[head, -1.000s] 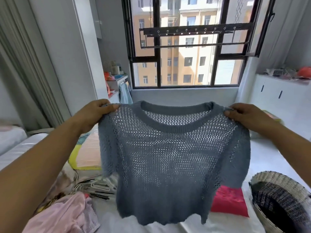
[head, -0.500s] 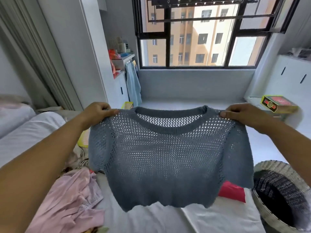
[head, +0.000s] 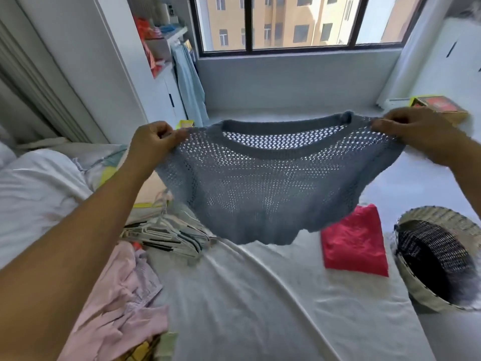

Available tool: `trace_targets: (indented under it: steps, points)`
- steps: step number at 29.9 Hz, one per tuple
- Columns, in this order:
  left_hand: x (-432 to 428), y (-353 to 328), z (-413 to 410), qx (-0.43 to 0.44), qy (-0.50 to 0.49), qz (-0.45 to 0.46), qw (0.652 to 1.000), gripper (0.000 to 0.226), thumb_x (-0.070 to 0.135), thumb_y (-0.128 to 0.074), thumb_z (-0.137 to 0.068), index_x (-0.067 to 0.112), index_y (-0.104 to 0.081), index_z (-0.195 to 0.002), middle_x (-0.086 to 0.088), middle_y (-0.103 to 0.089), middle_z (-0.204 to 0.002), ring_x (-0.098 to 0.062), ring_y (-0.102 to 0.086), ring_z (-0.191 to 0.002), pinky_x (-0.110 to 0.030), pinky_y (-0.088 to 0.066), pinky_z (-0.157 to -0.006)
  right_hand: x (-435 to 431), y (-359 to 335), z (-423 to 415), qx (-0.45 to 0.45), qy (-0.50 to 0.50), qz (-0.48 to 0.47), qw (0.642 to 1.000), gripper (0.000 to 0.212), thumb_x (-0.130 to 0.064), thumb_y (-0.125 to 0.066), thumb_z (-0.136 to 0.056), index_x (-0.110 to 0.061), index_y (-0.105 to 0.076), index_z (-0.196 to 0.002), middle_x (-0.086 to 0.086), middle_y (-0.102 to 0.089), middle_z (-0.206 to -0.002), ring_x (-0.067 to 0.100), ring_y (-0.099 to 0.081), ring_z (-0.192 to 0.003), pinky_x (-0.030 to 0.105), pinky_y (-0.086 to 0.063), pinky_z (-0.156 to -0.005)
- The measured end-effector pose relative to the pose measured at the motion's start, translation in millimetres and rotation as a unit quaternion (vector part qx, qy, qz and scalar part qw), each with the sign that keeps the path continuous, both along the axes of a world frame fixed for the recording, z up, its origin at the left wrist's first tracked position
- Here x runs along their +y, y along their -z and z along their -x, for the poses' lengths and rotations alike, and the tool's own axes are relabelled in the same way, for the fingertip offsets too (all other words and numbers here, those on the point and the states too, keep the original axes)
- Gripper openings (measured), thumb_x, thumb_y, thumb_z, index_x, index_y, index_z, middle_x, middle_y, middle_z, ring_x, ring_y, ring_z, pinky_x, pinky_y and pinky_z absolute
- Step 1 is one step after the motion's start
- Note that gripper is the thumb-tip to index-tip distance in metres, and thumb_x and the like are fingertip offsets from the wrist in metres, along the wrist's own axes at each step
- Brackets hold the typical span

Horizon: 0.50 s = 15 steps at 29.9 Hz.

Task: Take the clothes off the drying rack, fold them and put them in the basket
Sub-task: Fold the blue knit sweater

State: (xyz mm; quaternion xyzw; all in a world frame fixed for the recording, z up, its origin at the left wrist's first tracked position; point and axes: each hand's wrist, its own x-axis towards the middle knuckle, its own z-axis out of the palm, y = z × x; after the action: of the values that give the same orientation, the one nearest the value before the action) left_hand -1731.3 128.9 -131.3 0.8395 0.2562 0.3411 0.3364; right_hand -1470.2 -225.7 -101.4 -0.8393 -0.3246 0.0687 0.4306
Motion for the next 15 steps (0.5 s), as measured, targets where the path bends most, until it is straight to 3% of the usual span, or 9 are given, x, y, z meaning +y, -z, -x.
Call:
trace_targets:
  steps: [2,4,6,7,8,11,15]
  points:
    - [-7,21,9,0.025,0.02,-0.024,0.999,0.051,0.042,-0.068,-0.077,-0.002,-0.05,-0.061,-0.002,-0.037,-0.052,-0.005,-0.029,-0.045,-0.021,-0.023,-0.047,-7,14,7,0.011,-0.003,0.017,1.0,0.048,-0.065,-0.064,-0.061,-0.018,-0.063,-0.07,-0.005,-0.054,-0.061,0.01,-0.046,-0.068,0.016,-0.033,-0.051]
    - [-17,52,21,0.057,0.058,-0.011,0.997,0.054,0.06,-0.063,-0.067,0.009,-0.049,-0.054,0.007,-0.041,-0.045,-0.004,-0.033,-0.045,-0.019,-0.025,-0.046,-17,41,14,0.024,-0.032,0.051,0.998,0.057,-0.078,-0.062,-0.054,-0.025,-0.066,-0.072,-0.007,-0.056,-0.059,0.003,-0.045,-0.057,0.011,-0.03,-0.046]
    - [-27,92,32,0.1,0.096,0.01,0.99,0.056,0.069,-0.06,-0.066,0.015,-0.051,-0.051,0.01,-0.047,-0.044,-0.004,-0.038,-0.045,-0.015,-0.028,-0.047,-26,78,26,0.07,-0.058,0.09,0.992,0.022,-0.056,-0.067,-0.07,-0.035,-0.065,-0.067,-0.005,-0.054,-0.058,0.007,-0.045,-0.057,0.012,-0.029,-0.047]
    - [-31,116,38,0.118,0.118,0.009,0.986,0.059,0.073,-0.055,-0.069,0.017,-0.054,-0.05,0.007,-0.048,-0.043,-0.005,-0.04,-0.045,-0.015,-0.03,-0.048,-31,101,33,0.09,-0.072,0.11,0.987,0.014,-0.037,-0.07,-0.077,-0.038,-0.063,-0.064,-0.007,-0.051,-0.056,0.006,-0.044,-0.055,0.012,-0.029,-0.046]
    - [-37,140,45,0.144,0.134,-0.011,0.98,0.059,0.075,-0.048,-0.073,0.022,-0.052,-0.047,0.006,-0.045,-0.042,-0.006,-0.04,-0.045,-0.016,-0.031,-0.051,-37,126,38,0.101,-0.088,0.135,0.982,0.025,-0.024,-0.07,-0.08,-0.041,-0.062,-0.063,-0.01,-0.05,-0.053,0.002,-0.041,-0.051,0.012,-0.029,-0.046]
    - [-49,228,66,0.226,0.167,-0.079,0.956,0.067,0.073,-0.033,-0.084,0.021,-0.042,-0.042,0.006,-0.039,-0.04,-0.013,-0.039,-0.044,-0.02,-0.031,-0.055,-52,198,60,0.157,-0.105,0.194,0.963,0.023,-0.035,-0.076,-0.073,-0.052,-0.062,-0.066,-0.019,-0.057,-0.057,-0.002,-0.047,-0.051,0.012,-0.032,-0.049]
    - [-72,338,102,0.358,0.177,-0.087,0.913,0.074,0.071,-0.025,-0.087,0.014,-0.043,-0.043,0.002,-0.039,-0.041,-0.014,-0.045,-0.04,-0.02,-0.021,-0.044,-75,308,94,0.241,-0.133,0.284,0.918,0.034,-0.039,-0.077,-0.071,-0.063,-0.054,-0.069,-0.031,-0.055,-0.058,-0.008,-0.051,-0.059,0.012,-0.035,-0.055]
